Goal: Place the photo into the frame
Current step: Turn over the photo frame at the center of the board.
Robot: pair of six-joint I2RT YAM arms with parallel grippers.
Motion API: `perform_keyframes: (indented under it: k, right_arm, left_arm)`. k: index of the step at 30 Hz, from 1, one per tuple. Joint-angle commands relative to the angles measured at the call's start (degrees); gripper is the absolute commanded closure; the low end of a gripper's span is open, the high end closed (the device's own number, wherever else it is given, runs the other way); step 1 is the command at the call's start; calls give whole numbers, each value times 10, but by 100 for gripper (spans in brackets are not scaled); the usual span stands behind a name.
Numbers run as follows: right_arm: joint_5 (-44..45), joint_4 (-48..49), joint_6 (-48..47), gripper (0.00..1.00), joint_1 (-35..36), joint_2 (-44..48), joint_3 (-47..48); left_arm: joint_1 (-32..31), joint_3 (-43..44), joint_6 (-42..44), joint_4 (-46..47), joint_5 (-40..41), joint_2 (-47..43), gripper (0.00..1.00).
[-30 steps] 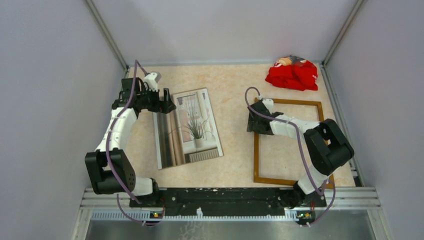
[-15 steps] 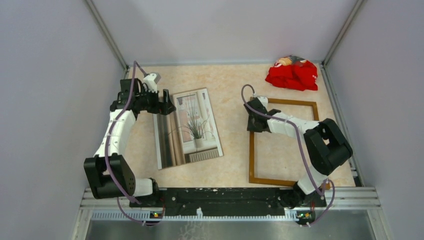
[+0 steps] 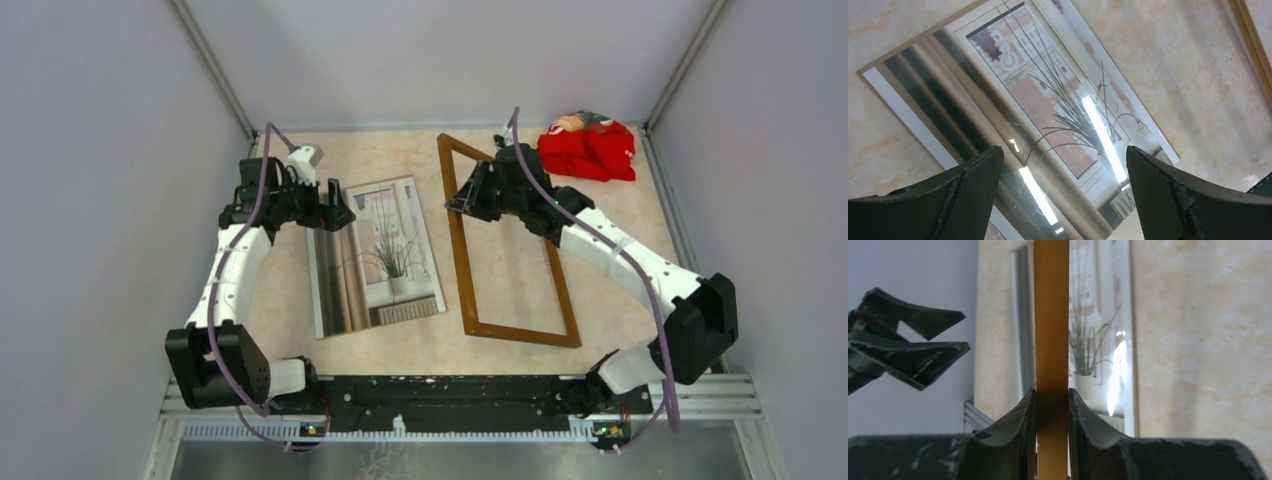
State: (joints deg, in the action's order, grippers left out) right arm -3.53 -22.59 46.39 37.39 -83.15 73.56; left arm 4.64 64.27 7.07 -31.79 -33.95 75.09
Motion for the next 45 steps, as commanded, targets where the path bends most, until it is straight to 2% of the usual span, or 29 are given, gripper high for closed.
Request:
perform_keyframes:
  k: [1,9,19,24,26,31,33,39,42,45]
  right_arm:
    - [-92,55,64,100,2,18,29]
    - [-174,144,160,100,1,18,36]
    - [-245,354,342,100,-32,21,-40]
    - [-271,368,374,100,-64,26,-76]
    - [-280,374,380,97,-81,37,-102]
    - [-302,366,372,78,-126,66,-134]
    - [-317,347,359,63,-141,74,-132]
    - [-355,270,303,27,-187,98,-126]
    - [-361,168,237,17,-215,114,-93]
    - [-355,55,158,14,-243,128,-47]
  left_arm:
    - [-18,-5,-18,-5,-15,-33,1]
    - [-36,-2,-20,-4,0,-52,1]
    - [-79,-6,-33,7,21,-69,1]
    - [-122,4,-46,34,49,-69,1]
    - [-144,16,-46,36,59,-60,1]
    - [-182,58,-45,39,73,-33,1]
    - [-201,89,-46,45,79,-18,1]
    - [-261,154,-36,50,112,28,1]
    - [-271,169,-28,49,118,46,1]
    - [-276,173,-19,49,123,56,1]
